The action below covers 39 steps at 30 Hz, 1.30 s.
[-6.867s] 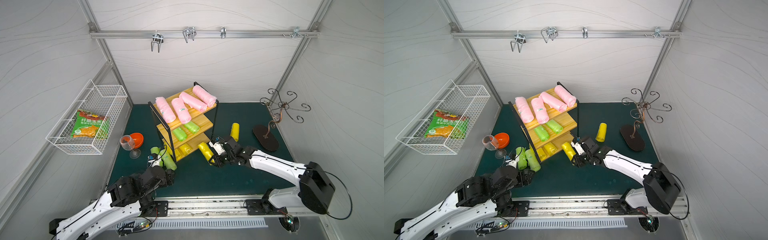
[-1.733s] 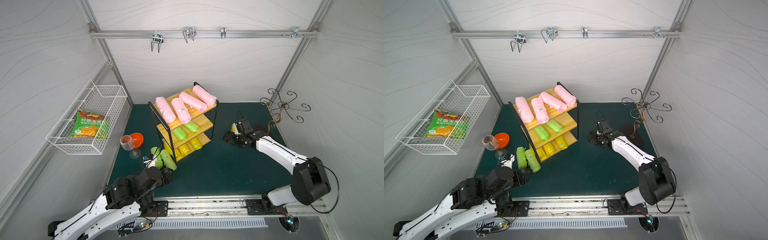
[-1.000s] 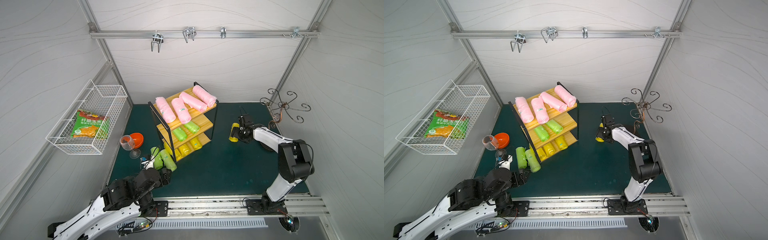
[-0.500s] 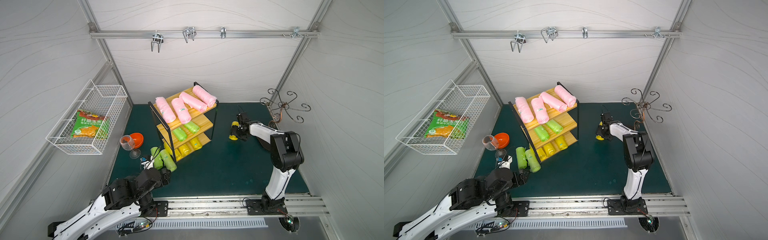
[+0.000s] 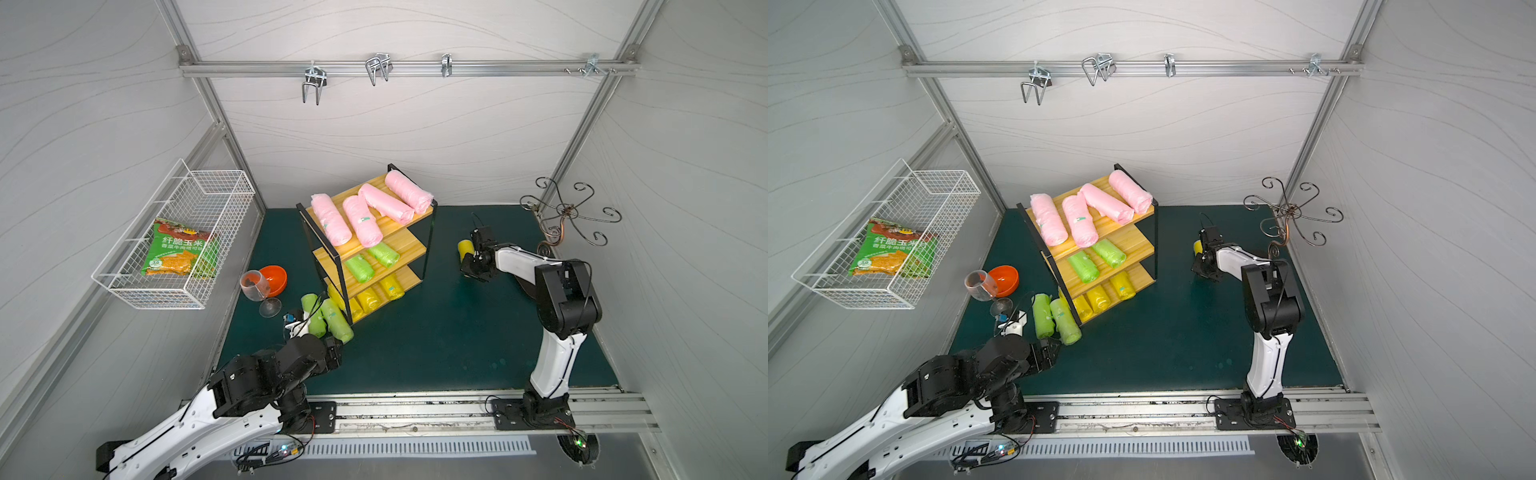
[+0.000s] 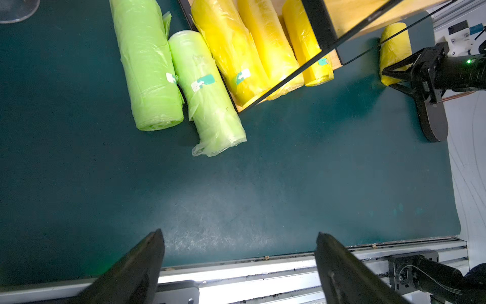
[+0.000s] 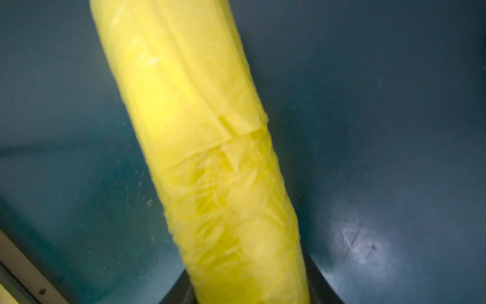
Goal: Sort the rolls of trash bags by color and place them on the shelf
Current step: Pick up the roll of trash bags from the center of the board.
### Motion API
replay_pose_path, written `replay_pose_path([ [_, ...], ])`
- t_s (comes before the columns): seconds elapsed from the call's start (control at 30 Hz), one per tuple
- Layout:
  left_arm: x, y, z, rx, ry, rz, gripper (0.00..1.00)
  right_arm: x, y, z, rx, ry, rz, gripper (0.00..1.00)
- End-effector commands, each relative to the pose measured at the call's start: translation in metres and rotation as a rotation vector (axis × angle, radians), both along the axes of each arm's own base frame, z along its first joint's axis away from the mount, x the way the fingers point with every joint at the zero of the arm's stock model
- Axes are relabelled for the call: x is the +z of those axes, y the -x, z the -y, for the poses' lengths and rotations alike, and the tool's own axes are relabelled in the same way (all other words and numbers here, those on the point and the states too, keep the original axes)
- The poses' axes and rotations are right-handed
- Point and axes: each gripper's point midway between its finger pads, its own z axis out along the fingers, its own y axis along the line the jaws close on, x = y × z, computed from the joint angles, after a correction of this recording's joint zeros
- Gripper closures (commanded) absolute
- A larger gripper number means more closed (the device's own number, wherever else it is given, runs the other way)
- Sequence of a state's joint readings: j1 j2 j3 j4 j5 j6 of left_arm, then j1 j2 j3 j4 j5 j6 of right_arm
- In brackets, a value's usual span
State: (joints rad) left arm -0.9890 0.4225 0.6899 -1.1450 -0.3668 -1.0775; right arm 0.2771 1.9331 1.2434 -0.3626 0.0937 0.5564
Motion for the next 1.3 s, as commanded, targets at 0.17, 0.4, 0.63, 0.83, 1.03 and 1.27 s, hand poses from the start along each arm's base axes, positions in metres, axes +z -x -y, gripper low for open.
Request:
replay_pose_path([
  [0.17, 0.013, -0.006, 0.005, 0.008, 0.039, 0.037, 0.05, 0.002, 0.011, -0.002, 0.103, 0.016, -0.042, 0.29],
  [0.4, 0.012, -0.006, 0.006, 0.007, 0.047, 0.041, 0.05, 0.019, 0.005, 0.001, 0.161, -0.011, -0.008, 0.27],
  [0.63, 0.012, -0.007, 0.007, 0.002, 0.038, 0.040, 0.05, 0.023, -0.010, 0.004, 0.184, -0.001, 0.001, 0.30],
  [0.83, 0.013, -0.007, 0.007, 0.002, 0.039, 0.041, 0.05, 0.011, -0.017, 0.011, 0.197, 0.031, -0.024, 0.32],
  [1.03, 0.013, -0.008, 0.008, 0.001, 0.033, 0.038, 0.05, -0.001, -0.016, 0.010, 0.202, 0.008, -0.056, 0.33],
  [1.27, 0.014, -0.010, 0.012, -0.008, 0.022, 0.037, 0.05, -0.008, -0.013, 0.011, 0.191, 0.006, -0.069, 0.44],
])
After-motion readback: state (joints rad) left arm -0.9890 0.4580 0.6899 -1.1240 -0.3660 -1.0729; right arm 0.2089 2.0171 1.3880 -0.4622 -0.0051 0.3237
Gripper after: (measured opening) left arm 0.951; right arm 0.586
